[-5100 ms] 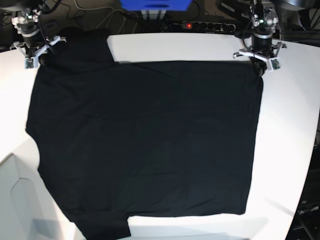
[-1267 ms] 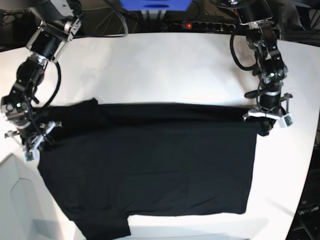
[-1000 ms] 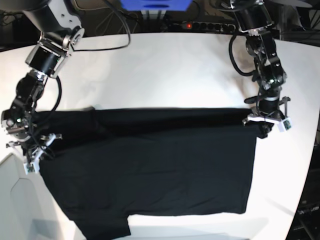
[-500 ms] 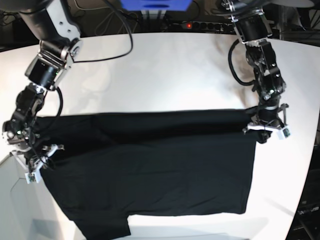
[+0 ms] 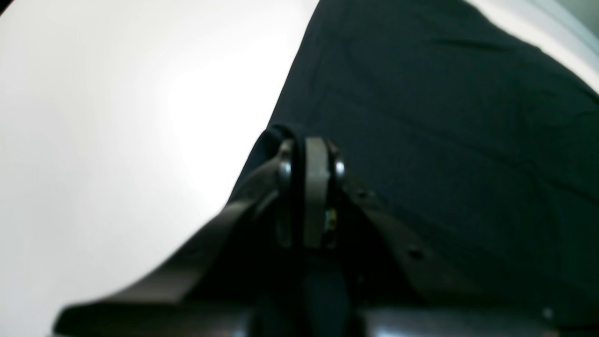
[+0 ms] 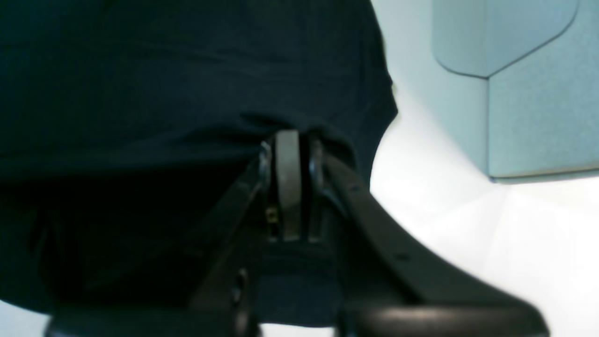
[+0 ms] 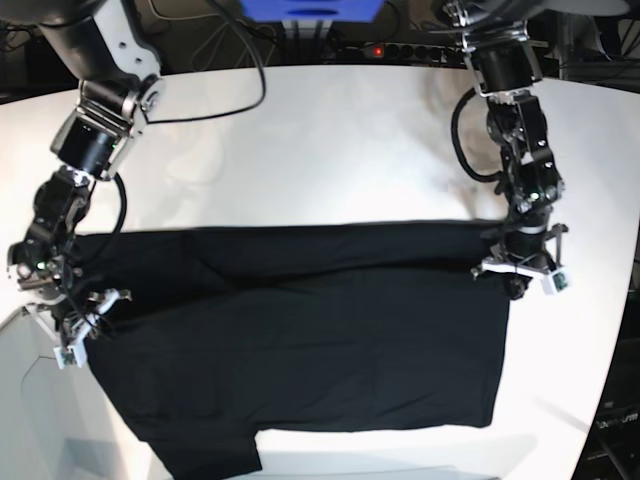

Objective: Fold the T-shirt properly
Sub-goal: 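Lift the shoulder edge with both grippers and fold it over the body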

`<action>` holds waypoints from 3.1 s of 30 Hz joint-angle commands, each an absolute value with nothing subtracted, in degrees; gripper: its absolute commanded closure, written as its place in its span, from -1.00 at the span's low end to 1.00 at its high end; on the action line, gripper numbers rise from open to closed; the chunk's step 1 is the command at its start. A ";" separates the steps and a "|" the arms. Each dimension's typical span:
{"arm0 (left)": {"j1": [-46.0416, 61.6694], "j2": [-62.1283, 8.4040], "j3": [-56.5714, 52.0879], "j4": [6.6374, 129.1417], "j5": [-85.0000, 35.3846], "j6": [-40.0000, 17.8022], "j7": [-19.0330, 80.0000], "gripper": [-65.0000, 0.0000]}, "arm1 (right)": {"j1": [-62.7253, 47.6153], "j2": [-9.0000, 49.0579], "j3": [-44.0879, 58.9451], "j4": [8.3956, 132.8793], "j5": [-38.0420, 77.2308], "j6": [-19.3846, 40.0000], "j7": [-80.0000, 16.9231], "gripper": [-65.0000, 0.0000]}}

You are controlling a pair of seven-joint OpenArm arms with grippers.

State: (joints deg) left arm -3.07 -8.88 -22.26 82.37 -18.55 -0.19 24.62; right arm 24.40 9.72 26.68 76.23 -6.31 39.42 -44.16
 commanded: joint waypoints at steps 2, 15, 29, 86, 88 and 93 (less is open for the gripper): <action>-4.18 -9.63 -22.29 83.38 -18.68 -0.31 23.16 0.99 | 26.07 10.51 25.10 77.23 -5.67 40.00 -42.59 1.00; -4.35 -9.54 -22.73 84.26 -18.68 -0.31 23.34 -0.02 | 25.98 10.33 24.75 77.58 -5.49 40.00 -42.77 0.35; 3.65 -8.75 -26.42 84.26 -18.77 -0.22 22.99 -0.02 | 19.38 10.24 28.70 85.14 -5.23 40.00 -42.77 0.03; 2.42 -7.78 -28.70 79.08 -18.86 -0.40 23.43 0.99 | 12.70 20.97 36.18 65.45 -5.23 40.00 -33.36 1.00; 2.24 -8.13 -28.70 81.01 -18.86 -0.40 23.43 0.99 | 13.05 21.05 36.18 67.65 -5.23 40.00 -35.21 1.00; 1.80 -9.45 -28.70 85.05 -18.77 -0.40 23.52 0.99 | 13.14 21.85 33.36 73.89 -5.14 40.00 -37.23 1.00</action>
